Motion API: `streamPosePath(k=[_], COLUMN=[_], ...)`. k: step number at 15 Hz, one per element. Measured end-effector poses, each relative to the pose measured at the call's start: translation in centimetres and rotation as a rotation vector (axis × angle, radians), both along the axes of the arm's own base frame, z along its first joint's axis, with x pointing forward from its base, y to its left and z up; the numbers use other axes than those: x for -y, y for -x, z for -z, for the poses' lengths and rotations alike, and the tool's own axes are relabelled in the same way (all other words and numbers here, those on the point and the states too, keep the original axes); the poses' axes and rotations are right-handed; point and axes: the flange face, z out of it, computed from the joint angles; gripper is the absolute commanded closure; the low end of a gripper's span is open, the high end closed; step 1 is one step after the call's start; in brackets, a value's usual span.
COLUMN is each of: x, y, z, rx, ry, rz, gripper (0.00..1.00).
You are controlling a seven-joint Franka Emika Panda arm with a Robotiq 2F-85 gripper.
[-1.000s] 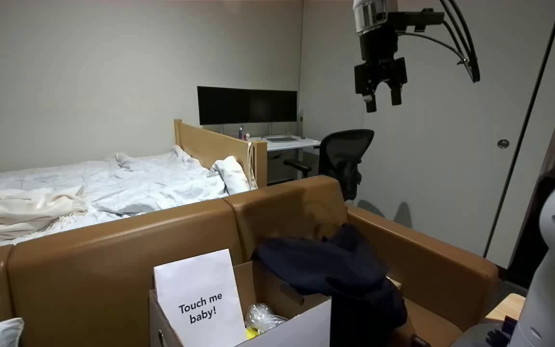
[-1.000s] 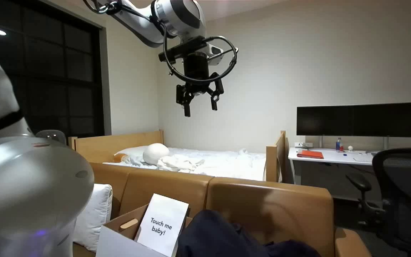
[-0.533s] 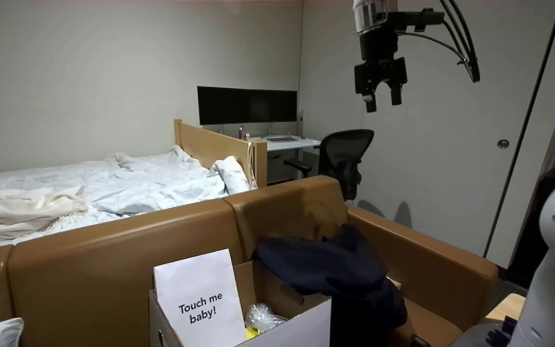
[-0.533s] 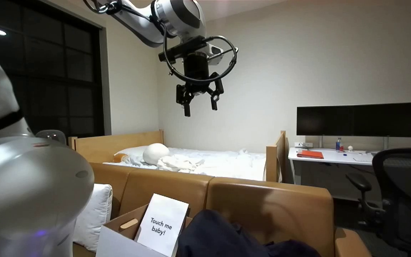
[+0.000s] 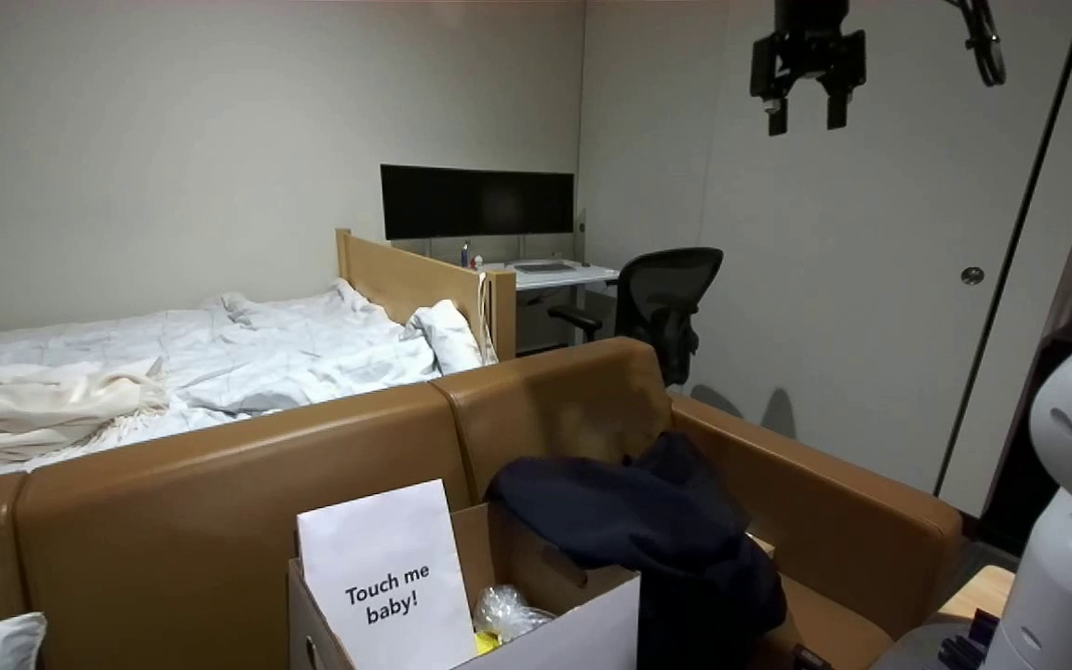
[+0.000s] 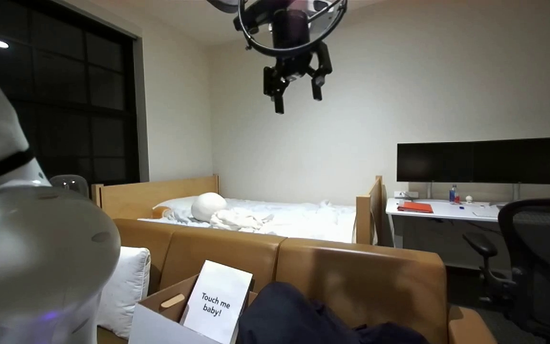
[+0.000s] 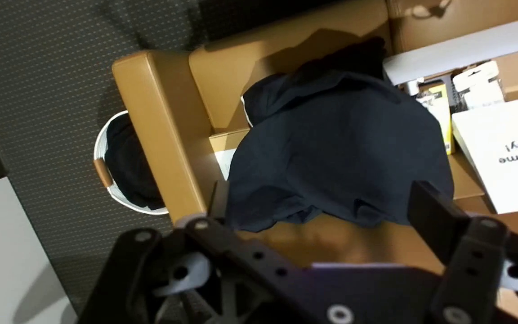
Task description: Put the blue jacket in the box
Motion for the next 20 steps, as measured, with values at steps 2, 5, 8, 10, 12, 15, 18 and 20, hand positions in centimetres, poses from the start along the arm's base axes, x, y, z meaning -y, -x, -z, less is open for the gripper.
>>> streamPosePath(k=[2,5,8,10,12,15,18,20], x=[5.8,9.9,8.4,8.3,8.4,8.4,8.4,8.4], y=[0.3,0.0,-0.4,-0.4,-0.3,-0.3,-0.3,-0.3], z=[-0.3,0.7,0.1,-0.1,-0.1,-0.1,-0.1,-0.1], rx=[0.044,0.047,0.053,0.056,0.057,0.057,0.057,0.057], ry=[-0.042,-0.077,-0.067,-0.066,-0.066,-0.066,-0.066,-0.066], rz=[0.047,0.07,0.043,0.041,0.043,0.043,0.043,0.043], gripper=[0.0,0.0,0.0,0.0,0.0,0.0,0.0,0.0])
